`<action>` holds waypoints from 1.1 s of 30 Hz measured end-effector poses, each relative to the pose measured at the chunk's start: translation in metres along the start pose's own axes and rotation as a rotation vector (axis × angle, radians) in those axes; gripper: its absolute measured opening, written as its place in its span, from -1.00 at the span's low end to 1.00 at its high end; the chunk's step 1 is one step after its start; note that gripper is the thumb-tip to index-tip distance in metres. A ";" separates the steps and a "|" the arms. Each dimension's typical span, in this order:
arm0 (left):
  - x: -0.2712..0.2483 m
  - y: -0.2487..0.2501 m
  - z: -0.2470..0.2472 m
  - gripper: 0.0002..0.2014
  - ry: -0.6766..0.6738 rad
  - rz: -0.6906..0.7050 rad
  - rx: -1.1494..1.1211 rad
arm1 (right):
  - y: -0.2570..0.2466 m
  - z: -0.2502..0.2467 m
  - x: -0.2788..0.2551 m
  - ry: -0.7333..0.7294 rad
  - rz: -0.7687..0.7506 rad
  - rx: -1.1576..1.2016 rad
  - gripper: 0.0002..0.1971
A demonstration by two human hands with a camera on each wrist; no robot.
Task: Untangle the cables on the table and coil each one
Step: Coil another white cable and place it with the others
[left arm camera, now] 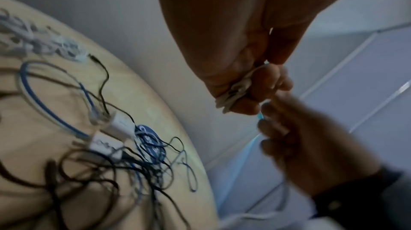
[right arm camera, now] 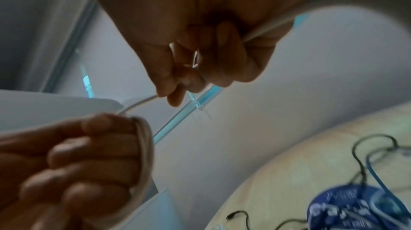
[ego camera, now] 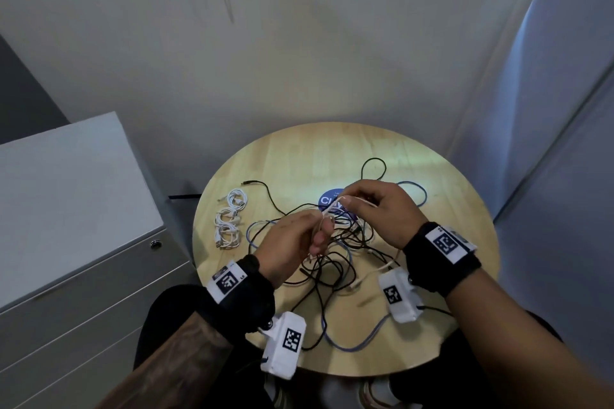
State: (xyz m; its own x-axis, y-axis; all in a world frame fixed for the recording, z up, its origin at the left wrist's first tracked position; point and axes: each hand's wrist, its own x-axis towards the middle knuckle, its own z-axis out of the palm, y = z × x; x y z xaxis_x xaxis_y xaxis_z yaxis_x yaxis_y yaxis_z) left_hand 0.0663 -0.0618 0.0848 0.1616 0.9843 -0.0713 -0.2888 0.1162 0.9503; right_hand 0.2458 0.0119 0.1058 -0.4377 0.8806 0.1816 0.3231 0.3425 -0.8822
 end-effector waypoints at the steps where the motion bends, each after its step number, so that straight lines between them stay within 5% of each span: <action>1: -0.001 0.004 0.002 -0.69 -0.017 -0.005 -0.090 | 0.003 0.004 -0.001 0.001 0.009 0.033 -0.89; 7: 0.006 0.026 -0.010 -0.74 0.103 0.057 -0.590 | 0.031 0.050 -0.023 -0.213 0.001 -0.158 -0.81; 10: 0.017 0.020 -0.029 -0.77 0.311 0.155 -0.521 | 0.028 0.056 -0.034 -0.323 -0.047 -0.282 -0.71; 13: 0.022 0.007 -0.043 -0.80 0.435 0.211 -0.187 | 0.012 0.053 -0.039 -0.369 -0.158 -0.417 -0.65; 16: 0.015 -0.009 -0.036 -0.82 0.342 0.200 0.326 | -0.008 0.036 -0.031 -0.257 -0.255 -0.462 -0.79; 18: 0.008 -0.012 -0.024 -0.81 0.242 0.164 0.419 | -0.016 0.021 -0.022 -0.156 -0.262 -0.491 -0.86; 24: 0.003 -0.001 -0.002 -0.60 -0.027 -0.010 0.330 | -0.014 0.005 -0.014 -0.037 -0.260 -0.490 -0.88; 33: 0.001 0.008 -0.004 -0.72 -0.069 -0.106 -0.197 | -0.003 0.022 -0.022 -0.175 -0.101 -0.011 -0.77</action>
State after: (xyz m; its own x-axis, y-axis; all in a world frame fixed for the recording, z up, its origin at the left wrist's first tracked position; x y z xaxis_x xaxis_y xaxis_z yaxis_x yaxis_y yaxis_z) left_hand 0.0605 -0.0596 0.0913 0.2629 0.9546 -0.1404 -0.4441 0.2489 0.8607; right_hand 0.2363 -0.0162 0.0952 -0.6070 0.7716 0.1904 0.2784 0.4309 -0.8584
